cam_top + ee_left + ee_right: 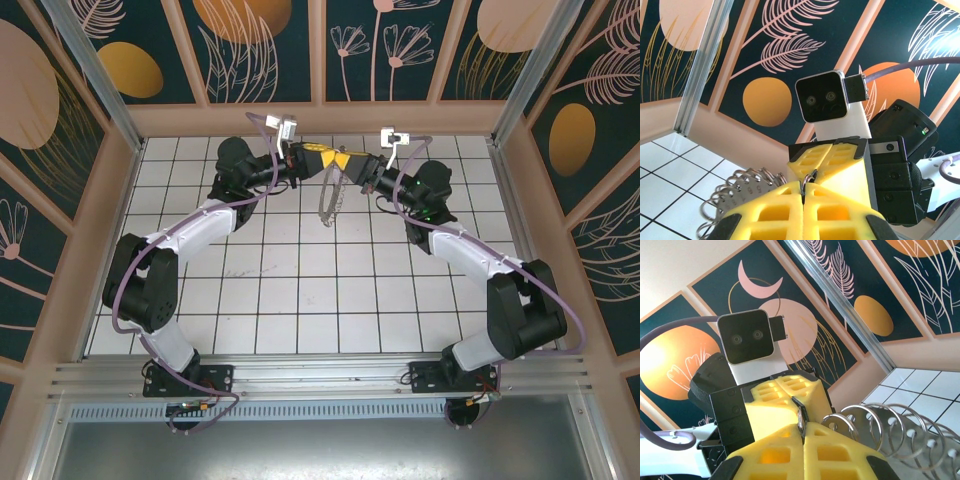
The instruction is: Put the keys on the keyring
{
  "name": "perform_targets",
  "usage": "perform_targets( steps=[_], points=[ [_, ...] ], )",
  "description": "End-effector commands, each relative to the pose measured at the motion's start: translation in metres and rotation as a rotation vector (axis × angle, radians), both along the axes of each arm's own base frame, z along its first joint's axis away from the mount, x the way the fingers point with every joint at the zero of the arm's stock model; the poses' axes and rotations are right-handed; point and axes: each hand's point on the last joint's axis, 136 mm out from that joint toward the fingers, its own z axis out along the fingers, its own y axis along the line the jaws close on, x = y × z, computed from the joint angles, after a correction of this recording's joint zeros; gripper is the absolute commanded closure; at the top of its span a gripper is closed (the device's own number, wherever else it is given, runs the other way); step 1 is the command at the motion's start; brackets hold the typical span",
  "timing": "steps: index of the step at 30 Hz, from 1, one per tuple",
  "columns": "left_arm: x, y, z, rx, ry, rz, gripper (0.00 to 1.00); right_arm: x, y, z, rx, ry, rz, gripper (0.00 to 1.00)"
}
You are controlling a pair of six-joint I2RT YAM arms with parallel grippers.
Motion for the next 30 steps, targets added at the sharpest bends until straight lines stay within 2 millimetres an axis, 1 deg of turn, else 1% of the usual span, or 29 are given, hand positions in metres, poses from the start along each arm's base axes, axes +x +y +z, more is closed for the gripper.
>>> perform_targets(
  steps=[1,3,7,10,13,16,23,26,30],
  points=[
    [-0.014,-0.003,0.025,-0.038,-0.079,-0.028,1.00,-0.003,-0.002,0.025,0.034,-0.073,0.011,1.00],
    [-0.009,-0.002,0.025,-0.038,-0.075,-0.002,1.00,0.000,-0.007,0.025,0.025,-0.073,-0.005,1.00],
    [0.001,0.003,0.030,-0.024,-0.083,0.074,0.73,0.009,-0.016,0.017,-0.044,-0.078,-0.025,1.00],
    [0.007,0.011,0.036,-0.009,-0.099,0.119,0.57,0.015,-0.020,0.010,-0.122,-0.092,-0.026,1.00],
    [0.010,0.019,0.040,0.018,-0.115,0.155,0.50,0.018,-0.024,0.006,-0.196,-0.116,-0.015,1.00],
    [0.014,0.024,0.038,0.063,-0.122,0.177,0.45,0.019,-0.024,0.004,-0.271,-0.148,0.023,1.00],
    [0.024,0.025,0.028,0.177,-0.118,0.154,0.43,0.022,-0.008,-0.012,-0.458,-0.197,0.222,1.00],
    [0.027,0.026,0.026,0.209,-0.115,0.138,0.43,0.028,-0.005,-0.019,-0.482,-0.192,0.291,1.00],
    [0.029,0.027,0.020,0.237,-0.103,0.117,0.43,0.040,-0.002,-0.025,-0.464,-0.174,0.338,1.00]
  ],
)
